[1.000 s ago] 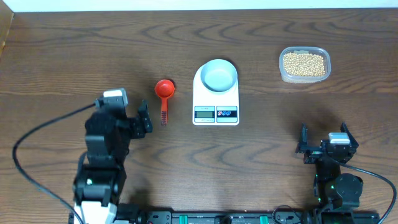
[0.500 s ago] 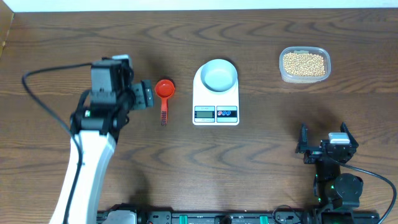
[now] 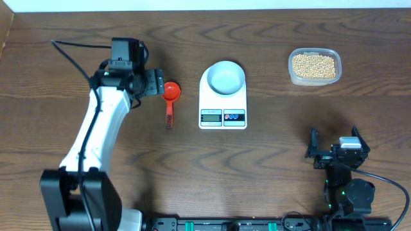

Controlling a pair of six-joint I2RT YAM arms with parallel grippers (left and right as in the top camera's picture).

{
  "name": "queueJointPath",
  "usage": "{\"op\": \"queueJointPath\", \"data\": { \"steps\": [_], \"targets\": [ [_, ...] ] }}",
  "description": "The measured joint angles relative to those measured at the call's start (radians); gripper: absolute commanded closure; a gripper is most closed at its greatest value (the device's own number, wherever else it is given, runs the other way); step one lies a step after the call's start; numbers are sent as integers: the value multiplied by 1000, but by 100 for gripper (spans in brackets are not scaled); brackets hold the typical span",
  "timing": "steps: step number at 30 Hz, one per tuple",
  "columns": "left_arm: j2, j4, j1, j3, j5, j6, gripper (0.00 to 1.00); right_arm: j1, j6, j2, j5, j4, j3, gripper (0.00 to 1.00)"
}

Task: Scoop item into bowl and weigh 50g on scale
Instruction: 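Move the left gripper forward over the red scoop handle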

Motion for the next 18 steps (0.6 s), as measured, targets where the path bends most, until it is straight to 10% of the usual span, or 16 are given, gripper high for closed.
{"op": "queueJointPath", "data": {
  "steps": [18],
  "targets": [
    [172,15,0,32,0,9,11,0,0,0,0,0,0,1]
  ]
}}
